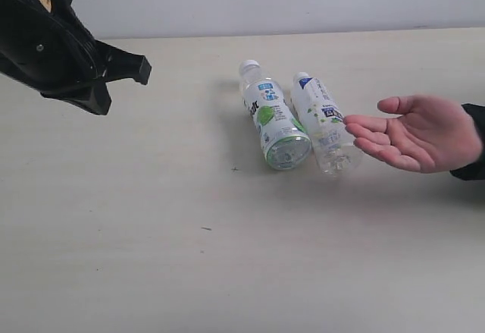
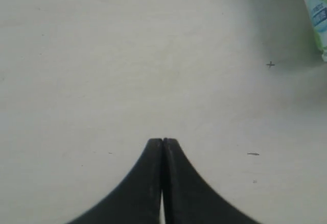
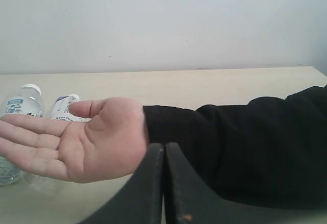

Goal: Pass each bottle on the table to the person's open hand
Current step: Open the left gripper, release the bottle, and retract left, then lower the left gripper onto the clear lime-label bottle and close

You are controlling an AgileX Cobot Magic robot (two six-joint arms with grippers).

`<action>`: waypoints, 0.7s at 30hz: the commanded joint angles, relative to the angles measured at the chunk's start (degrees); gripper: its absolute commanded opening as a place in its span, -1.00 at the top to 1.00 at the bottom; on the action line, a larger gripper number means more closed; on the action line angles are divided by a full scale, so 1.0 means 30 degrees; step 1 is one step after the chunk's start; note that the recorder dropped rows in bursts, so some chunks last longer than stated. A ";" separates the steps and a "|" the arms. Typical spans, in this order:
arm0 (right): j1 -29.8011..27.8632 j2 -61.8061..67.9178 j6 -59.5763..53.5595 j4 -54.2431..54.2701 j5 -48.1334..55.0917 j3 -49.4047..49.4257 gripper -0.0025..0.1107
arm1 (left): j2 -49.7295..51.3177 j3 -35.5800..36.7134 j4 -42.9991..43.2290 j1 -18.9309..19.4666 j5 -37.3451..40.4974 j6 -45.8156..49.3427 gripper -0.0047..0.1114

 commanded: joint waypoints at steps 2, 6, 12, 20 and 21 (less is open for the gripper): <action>-0.0088 -0.0097 -0.0021 -0.0041 -0.0093 0.0078 0.96 | 0.0010 -0.0196 -0.0343 -0.0813 -0.0377 -0.0198 0.92; -0.0088 -0.0097 -0.0021 -0.0041 -0.0093 0.0078 0.96 | 0.0054 -0.0478 -0.2371 -0.0853 -0.1797 -0.0265 0.92; -0.0088 -0.0097 -0.0021 -0.0041 -0.0093 0.0078 0.96 | 0.2015 -0.2302 -0.4963 -0.1299 -0.4415 -0.0178 0.92; -0.0088 -0.0097 -0.0021 -0.0041 -0.0093 0.0078 0.96 | 0.6562 -0.6239 -0.6474 -0.2006 -0.5225 -0.0178 0.92; -0.0088 -0.0097 -0.0021 -0.0041 -0.0093 0.0078 0.96 | 0.7232 -0.6959 -0.6712 -0.2023 -0.4743 -0.0178 0.92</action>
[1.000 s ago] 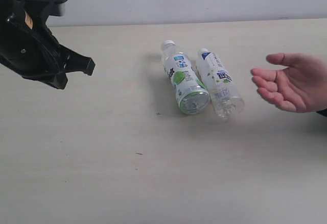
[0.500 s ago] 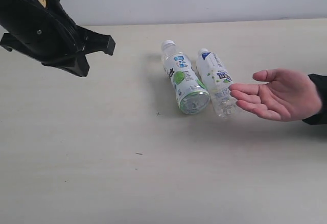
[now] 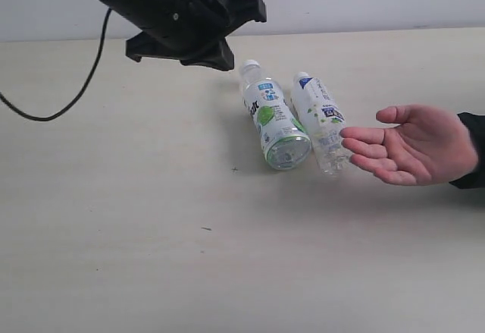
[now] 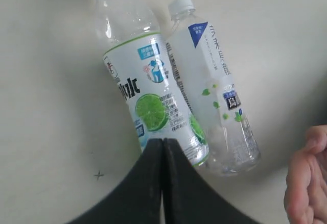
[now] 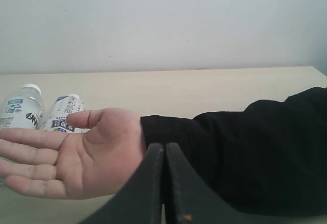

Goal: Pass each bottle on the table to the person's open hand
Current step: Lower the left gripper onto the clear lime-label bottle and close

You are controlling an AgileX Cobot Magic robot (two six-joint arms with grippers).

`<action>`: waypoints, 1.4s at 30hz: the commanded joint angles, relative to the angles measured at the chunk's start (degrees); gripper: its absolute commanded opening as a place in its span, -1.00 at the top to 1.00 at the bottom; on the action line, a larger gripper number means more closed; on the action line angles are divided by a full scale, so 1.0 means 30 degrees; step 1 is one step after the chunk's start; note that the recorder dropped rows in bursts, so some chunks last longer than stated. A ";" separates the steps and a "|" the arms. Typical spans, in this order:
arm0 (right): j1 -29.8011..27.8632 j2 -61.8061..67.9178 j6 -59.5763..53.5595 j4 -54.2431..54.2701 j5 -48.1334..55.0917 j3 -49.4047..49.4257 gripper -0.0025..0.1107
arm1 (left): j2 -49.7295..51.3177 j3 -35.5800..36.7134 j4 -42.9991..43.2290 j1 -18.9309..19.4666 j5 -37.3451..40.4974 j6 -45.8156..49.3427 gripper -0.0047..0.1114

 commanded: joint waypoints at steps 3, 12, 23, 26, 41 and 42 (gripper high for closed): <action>-0.0088 -0.0097 -0.0021 -0.0041 -0.0093 0.0078 0.96 | 0.3795 -0.4470 -0.0949 -0.0478 0.2112 -0.0007 0.92; -0.0088 -0.0097 -0.0021 -0.0041 -0.0093 0.0078 0.96 | 0.6627 -0.9044 0.2037 -0.1473 0.4608 -0.3176 0.92; -0.0088 -0.0097 -0.0021 -0.0041 -0.0093 0.0078 0.96 | 0.8166 -1.2032 0.8702 -0.3567 0.7774 -0.6739 0.92; -0.0088 -0.0097 -0.0021 -0.0041 -0.0093 0.0078 0.96 | 0.8475 -1.3023 1.0311 -0.3964 0.9567 -0.7812 0.92; -0.0088 -0.0097 -0.0021 -0.0041 -0.0093 0.0078 0.96 | 0.9210 -1.3270 0.9429 -0.4041 0.9162 -0.8084 -0.66; -0.0088 -0.0097 -0.0021 -0.0041 -0.0093 0.0078 0.96 | 0.9210 -1.3270 0.9429 -0.4041 0.9022 -0.8233 -0.68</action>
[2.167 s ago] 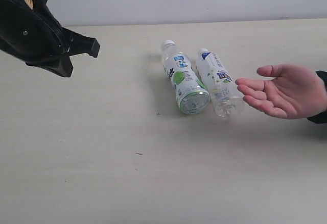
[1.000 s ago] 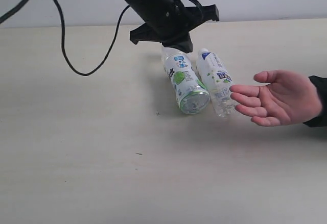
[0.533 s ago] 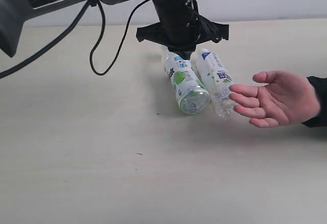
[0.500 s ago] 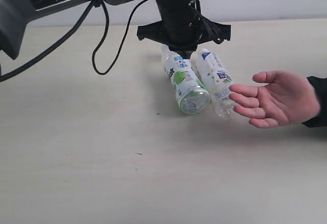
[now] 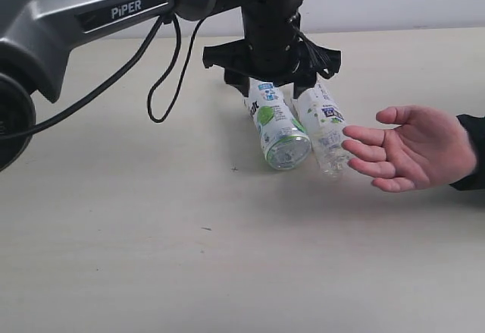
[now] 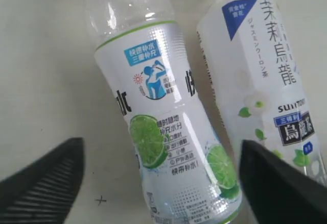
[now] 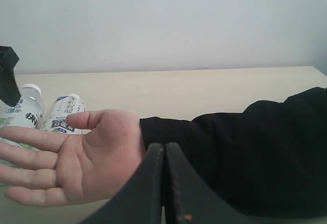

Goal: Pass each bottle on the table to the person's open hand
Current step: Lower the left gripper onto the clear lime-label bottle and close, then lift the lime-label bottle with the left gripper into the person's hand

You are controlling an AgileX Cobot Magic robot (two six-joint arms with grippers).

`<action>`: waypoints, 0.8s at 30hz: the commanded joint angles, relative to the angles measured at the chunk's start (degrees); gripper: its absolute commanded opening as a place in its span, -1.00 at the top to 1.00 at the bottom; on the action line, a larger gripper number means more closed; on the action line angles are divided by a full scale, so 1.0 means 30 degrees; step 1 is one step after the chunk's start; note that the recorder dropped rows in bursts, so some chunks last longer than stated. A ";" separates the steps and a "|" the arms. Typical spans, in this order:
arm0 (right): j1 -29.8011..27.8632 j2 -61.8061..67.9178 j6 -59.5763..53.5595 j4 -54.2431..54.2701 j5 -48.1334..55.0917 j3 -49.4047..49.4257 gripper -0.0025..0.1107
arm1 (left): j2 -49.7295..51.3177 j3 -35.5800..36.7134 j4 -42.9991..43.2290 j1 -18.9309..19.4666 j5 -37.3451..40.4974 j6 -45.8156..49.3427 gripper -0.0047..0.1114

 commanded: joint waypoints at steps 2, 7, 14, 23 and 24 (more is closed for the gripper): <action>-0.0088 -0.0097 -0.0021 -0.0041 -0.0093 0.0078 0.96 | -0.0097 -0.0186 0.0119 -0.0062 -0.0741 -0.0879 -0.63; -0.0088 -0.0097 -0.0021 -0.0041 -0.0093 0.0078 0.96 | -0.0049 -0.0186 0.1078 -0.0062 -0.1311 -0.2333 -0.45; -0.0088 -0.0097 -0.0021 -0.0041 -0.0093 0.0078 0.96 | 0.1272 -0.0186 0.0941 -0.0062 -0.2040 -0.3681 -0.48; -0.0088 -0.0097 -0.0021 -0.0041 -0.0093 0.0078 0.96 | 0.1808 -0.0186 0.0862 0.0496 -0.1829 -0.3909 -0.48; -0.0088 -0.0097 -0.0021 -0.0041 -0.0093 0.0078 0.96 | 0.1923 -0.0186 0.0862 0.0496 -0.1791 -0.3909 -0.48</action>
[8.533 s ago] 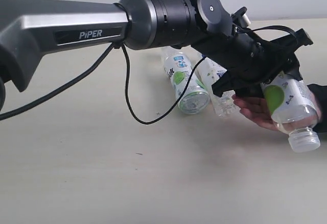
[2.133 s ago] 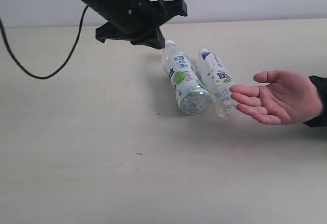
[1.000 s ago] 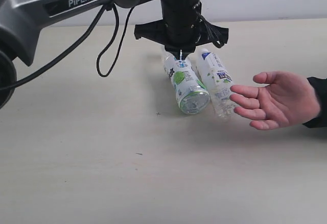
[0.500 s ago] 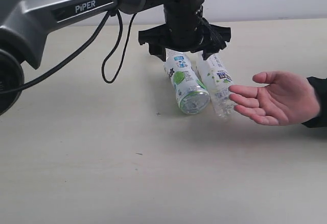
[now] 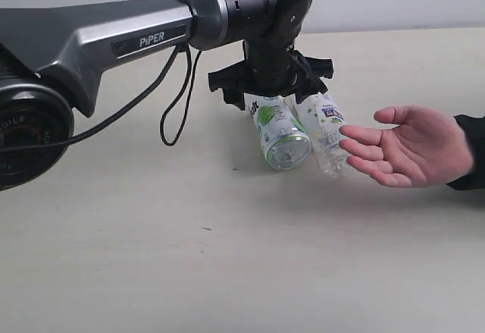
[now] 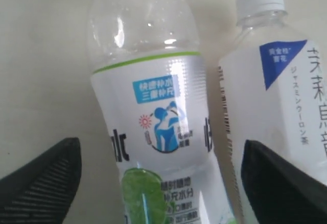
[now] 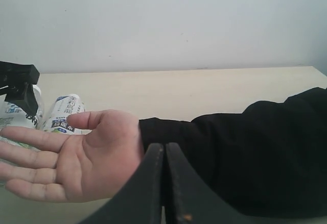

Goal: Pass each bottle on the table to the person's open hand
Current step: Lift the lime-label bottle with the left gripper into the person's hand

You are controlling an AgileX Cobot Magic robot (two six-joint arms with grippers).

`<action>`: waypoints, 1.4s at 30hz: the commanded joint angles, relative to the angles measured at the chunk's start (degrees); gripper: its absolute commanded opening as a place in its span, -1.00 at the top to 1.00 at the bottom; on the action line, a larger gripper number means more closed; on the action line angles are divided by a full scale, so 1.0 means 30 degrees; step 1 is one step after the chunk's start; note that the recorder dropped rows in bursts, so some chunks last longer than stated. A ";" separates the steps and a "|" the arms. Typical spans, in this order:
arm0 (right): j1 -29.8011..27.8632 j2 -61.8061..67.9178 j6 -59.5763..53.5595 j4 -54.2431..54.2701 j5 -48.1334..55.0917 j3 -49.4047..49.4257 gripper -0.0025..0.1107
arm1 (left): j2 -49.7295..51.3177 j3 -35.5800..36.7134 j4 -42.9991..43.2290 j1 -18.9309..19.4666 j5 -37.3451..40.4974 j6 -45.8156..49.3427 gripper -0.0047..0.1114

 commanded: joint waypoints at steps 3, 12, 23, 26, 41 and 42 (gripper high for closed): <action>-0.0088 -0.0097 -0.0021 -0.0041 -0.0093 0.0078 0.96 | 0.1071 -0.0142 0.0014 0.0181 0.0324 -0.0194 -0.48; -0.0088 -0.0097 -0.0021 -0.0041 -0.0093 0.0078 0.96 | 0.1258 -0.0142 0.0048 0.0416 0.0624 0.0556 0.00; -0.0088 -0.0097 -0.0021 -0.0041 -0.0093 0.0078 0.96 | 0.0077 -0.0142 0.0122 0.0337 0.2773 0.0761 0.92; -0.0088 -0.0097 -0.0021 -0.0041 -0.0093 0.0078 0.96 | -0.0435 -0.0142 0.0122 0.0306 0.3078 0.1255 0.92; -0.0088 -0.0097 -0.0021 -0.0041 -0.0093 0.0078 0.96 | -0.3735 -0.0142 0.1972 -0.2036 0.3858 0.2401 0.92; -0.0088 -0.0097 -0.0021 -0.0041 -0.0093 0.0078 0.96 | -0.4032 -0.0142 0.2026 -0.2264 0.3858 0.2401 0.92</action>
